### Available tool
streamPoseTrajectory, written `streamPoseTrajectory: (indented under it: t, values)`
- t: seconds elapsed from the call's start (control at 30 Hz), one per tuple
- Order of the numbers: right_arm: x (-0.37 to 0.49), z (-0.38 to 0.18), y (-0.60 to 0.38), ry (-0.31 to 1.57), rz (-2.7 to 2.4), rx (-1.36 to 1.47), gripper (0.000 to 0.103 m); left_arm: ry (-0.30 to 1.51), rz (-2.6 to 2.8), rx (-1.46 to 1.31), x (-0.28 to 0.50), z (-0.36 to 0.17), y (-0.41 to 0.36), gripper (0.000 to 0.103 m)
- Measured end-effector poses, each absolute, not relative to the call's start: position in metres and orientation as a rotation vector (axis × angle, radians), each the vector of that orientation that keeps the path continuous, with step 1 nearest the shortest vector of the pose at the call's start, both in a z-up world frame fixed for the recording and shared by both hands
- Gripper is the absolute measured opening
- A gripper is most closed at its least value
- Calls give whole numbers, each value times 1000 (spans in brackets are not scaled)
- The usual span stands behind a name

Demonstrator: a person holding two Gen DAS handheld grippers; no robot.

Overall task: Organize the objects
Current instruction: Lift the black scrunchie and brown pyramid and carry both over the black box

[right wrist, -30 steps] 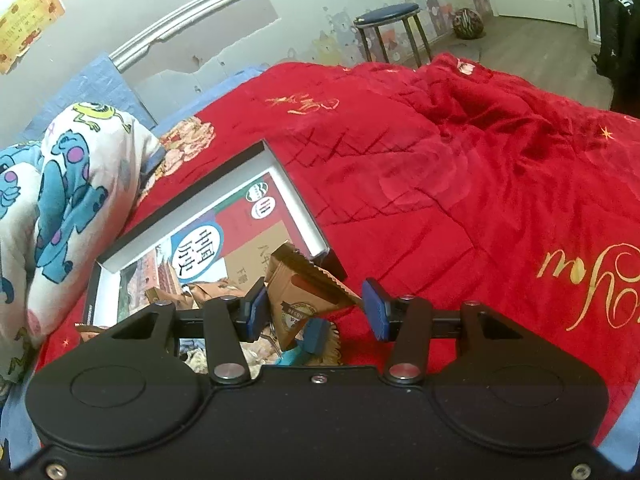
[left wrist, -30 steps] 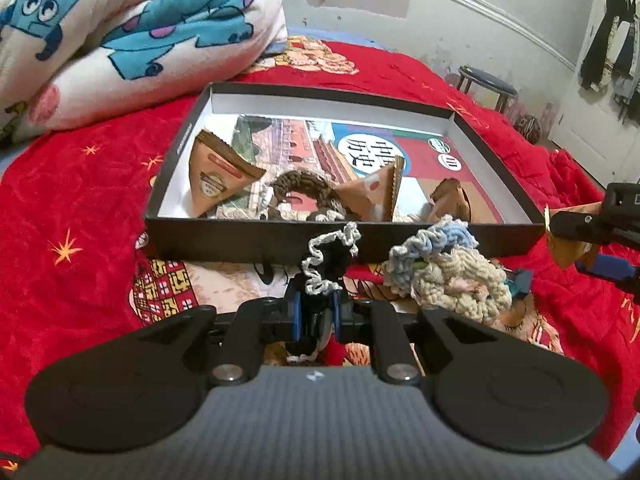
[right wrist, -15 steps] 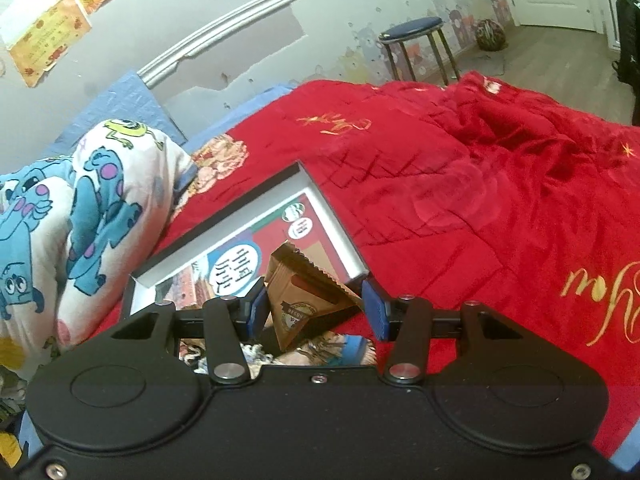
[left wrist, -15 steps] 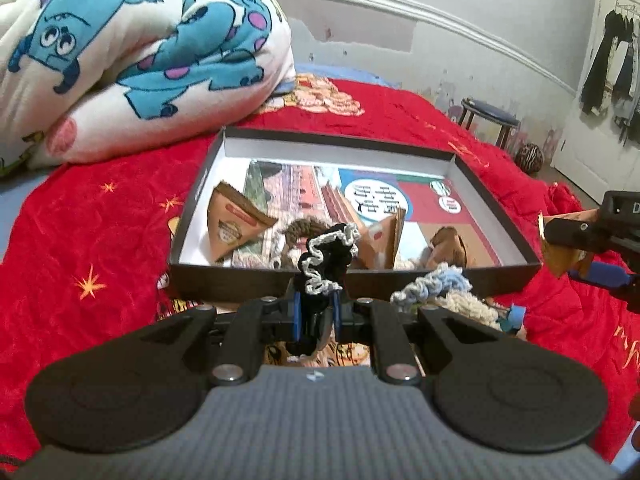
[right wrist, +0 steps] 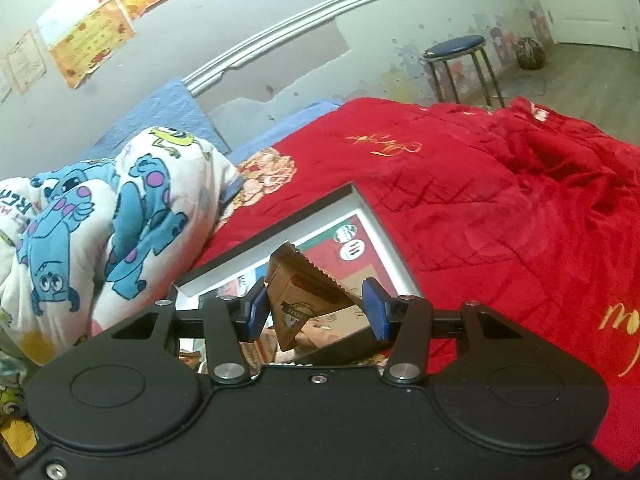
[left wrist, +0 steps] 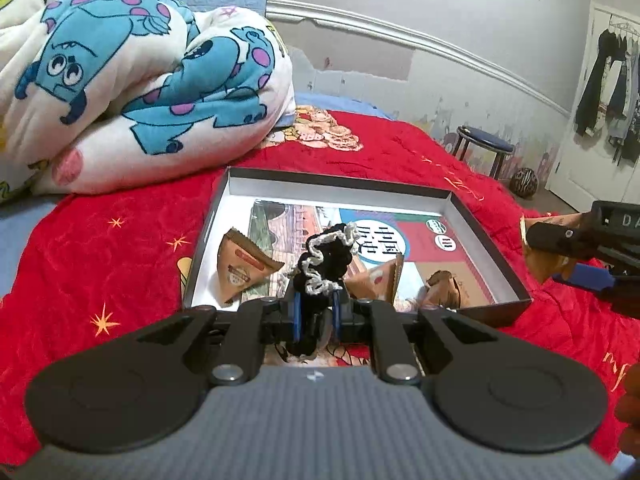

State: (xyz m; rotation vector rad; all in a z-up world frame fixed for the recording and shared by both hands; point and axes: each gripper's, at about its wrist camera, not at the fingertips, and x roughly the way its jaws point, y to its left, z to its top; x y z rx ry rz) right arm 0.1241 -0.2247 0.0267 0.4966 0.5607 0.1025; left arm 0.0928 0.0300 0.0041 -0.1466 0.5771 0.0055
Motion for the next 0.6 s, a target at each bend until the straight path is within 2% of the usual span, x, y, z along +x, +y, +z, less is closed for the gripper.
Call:
streamPoseTrajectory:
  t: [0.6]
  values:
    - [135, 44, -216, 473, 140, 384, 47, 535, -15, -119, 99, 15, 30, 18]
